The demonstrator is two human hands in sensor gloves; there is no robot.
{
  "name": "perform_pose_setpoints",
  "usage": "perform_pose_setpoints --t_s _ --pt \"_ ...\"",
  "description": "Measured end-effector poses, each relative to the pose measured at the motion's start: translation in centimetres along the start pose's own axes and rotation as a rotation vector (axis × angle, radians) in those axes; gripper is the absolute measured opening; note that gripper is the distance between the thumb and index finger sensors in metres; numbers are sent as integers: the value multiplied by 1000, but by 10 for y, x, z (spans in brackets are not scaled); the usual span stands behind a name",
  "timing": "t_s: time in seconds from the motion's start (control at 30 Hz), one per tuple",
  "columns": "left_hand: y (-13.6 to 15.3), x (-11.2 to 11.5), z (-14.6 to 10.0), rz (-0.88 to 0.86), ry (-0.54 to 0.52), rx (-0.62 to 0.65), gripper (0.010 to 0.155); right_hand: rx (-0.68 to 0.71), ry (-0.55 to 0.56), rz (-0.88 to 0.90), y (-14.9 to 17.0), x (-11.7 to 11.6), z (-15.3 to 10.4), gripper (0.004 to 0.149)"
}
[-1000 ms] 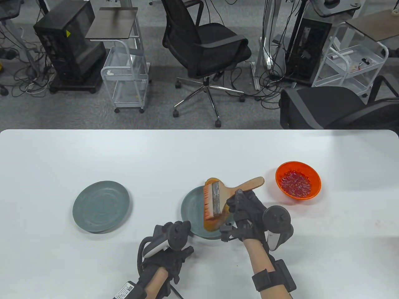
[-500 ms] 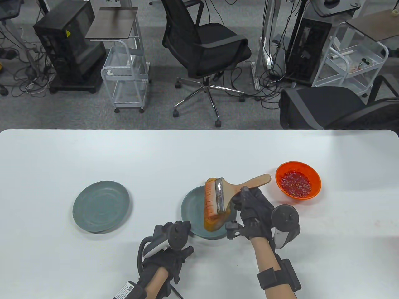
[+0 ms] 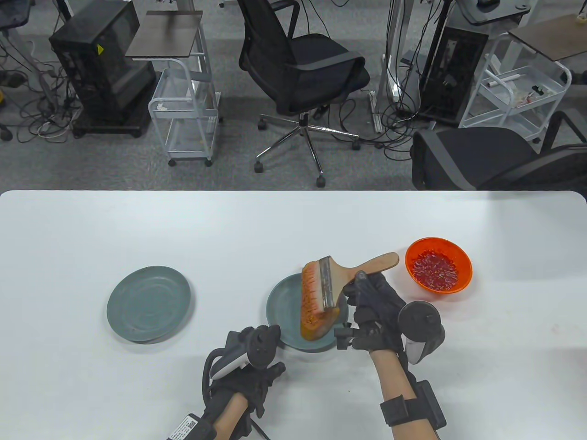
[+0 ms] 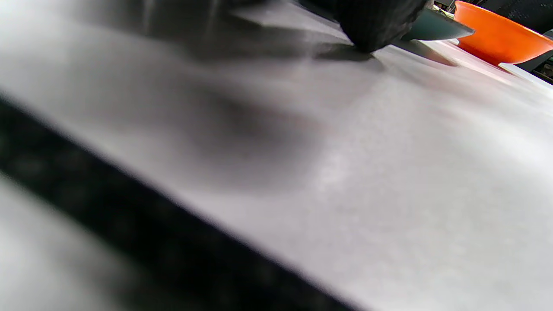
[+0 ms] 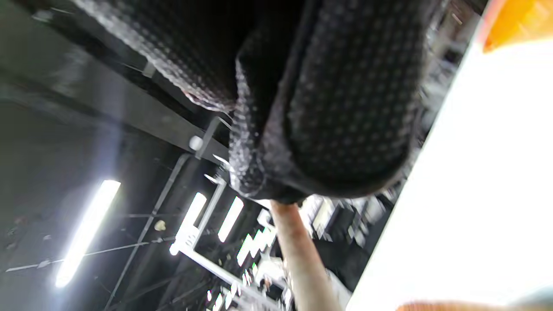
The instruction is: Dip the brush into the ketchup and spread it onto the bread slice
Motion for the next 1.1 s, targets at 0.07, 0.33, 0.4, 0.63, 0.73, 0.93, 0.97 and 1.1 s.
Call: perform_pose_setpoints --t_s 0.07,0.33,0.4,0.63,0.73,0.93,0.97,1.1 --pt "0 0 0 0 0 0 76 -2 -56 -33 2 -9 -3 47" --pt "0 0 0 3 0 2 76 358 153 -399 -26 20 1 47" --pt "-1 0 0 1 2 4 76 354 152 -317 -29 22 0 47" --pt "-1 1 0 2 -1 3 76 133 32 -98 -13 -5 -9 47" --pt "-1 1 0 1 -3 5 76 185 52 -258 -13 -5 -9 47" --pt "-1 1 0 6 -6 8 76 394 200 -404 -35 15 -8 47" --pt "-1 1 0 5 -4 8 76 413 196 -392 -38 15 -9 47" --pt "-1 1 0 6 -3 6 76 296 128 -239 -34 6 -10 47"
Point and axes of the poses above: the tracker on the back of each hand, its own y axis roughly to the little-finger side, its own z axis roughly from the wrist to the fingertips, x = y × z, the point moved 3 cm from there along z, roughly from the wrist to the fingertips, and after that the axes turned 6 degrees about y, right-handed, at the moved point
